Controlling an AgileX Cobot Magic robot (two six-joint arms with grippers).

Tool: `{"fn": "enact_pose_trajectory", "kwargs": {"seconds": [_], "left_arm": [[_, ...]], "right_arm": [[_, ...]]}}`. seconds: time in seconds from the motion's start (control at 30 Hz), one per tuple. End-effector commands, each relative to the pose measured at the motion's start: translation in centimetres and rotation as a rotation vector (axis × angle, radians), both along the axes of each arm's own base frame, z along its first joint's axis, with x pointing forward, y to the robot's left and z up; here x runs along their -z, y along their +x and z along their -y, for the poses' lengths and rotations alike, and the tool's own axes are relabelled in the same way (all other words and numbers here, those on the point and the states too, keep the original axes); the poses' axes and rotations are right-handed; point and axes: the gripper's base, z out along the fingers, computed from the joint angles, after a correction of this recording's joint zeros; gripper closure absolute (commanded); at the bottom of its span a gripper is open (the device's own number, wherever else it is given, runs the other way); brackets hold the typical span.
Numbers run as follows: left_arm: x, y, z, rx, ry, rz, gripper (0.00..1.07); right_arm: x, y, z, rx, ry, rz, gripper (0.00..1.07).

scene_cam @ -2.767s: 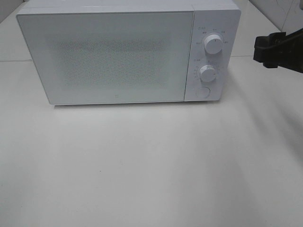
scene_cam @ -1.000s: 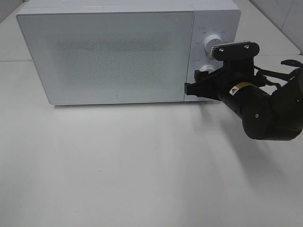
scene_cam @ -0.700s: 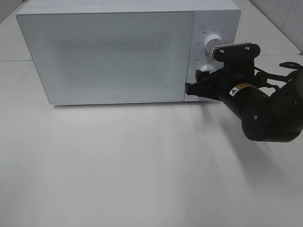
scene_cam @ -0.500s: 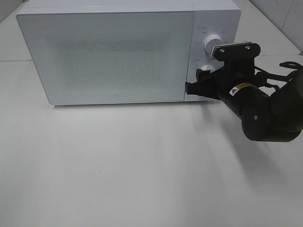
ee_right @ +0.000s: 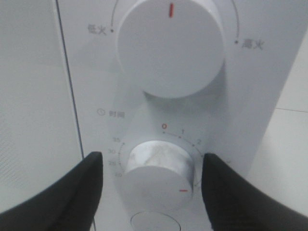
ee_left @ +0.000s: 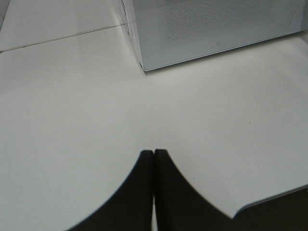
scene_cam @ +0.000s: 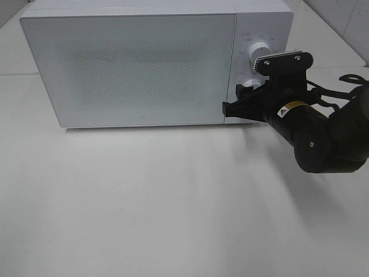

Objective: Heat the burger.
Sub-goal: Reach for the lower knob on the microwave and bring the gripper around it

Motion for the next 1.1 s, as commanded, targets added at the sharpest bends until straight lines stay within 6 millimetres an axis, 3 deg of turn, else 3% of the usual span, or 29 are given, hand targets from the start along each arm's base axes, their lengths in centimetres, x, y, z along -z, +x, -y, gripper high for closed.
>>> {"fn": "enact_pose_trajectory", "kwargs": {"seconds": [0.03, 0.37, 0.47, 0.57, 0.6, 0.63, 0.7, 0.93, 1.1], "left_arm": [[-0.03, -0.25, -0.02, 0.000, -0.012, 0.032, 1.06], [-0.03, -0.25, -0.02, 0.000, -0.012, 0.032, 1.06], [-0.03, -0.25, -0.02, 0.000, -0.012, 0.032, 1.06], [-0.03, -0.25, -0.02, 0.000, -0.012, 0.032, 1.06], [-0.03, -0.25, -0.02, 0.000, -0.012, 0.032, 1.06], [-0.03, -0.25, -0.02, 0.000, -0.012, 0.032, 1.06], [-0.03, -0.25, -0.02, 0.000, -0.012, 0.032, 1.06], [-0.03, -0.25, -0.02, 0.000, -0.012, 0.032, 1.06], [-0.03, -0.25, -0.02, 0.000, -0.012, 0.032, 1.06]], "right_arm": [[-0.36, 0.23, -0.22, -0.006, 0.004, 0.013, 0.50], [-0.65, 1.02, -0.67, -0.008, 0.013, 0.016, 0.52], [-0.62, 1.06, -0.45, 0.018, 0.011, 0.014, 0.66], [-0.61, 1.08, -0.37, 0.028, 0.015, 0.012, 0.73], [-0.60, 1.09, -0.31, 0.037, 0.018, 0.010, 0.84], [-0.60, 1.09, -0.31, 0.037, 0.018, 0.010, 0.84], [-0.52, 1.06, -0.31, 0.035, 0.016, 0.001, 1.07], [-0.36, 1.01, -0.33, 0.041, 0.039, -0.023, 1.07], [-0.36, 1.01, -0.33, 0.079, 0.169, -0.051, 1.07]]}}
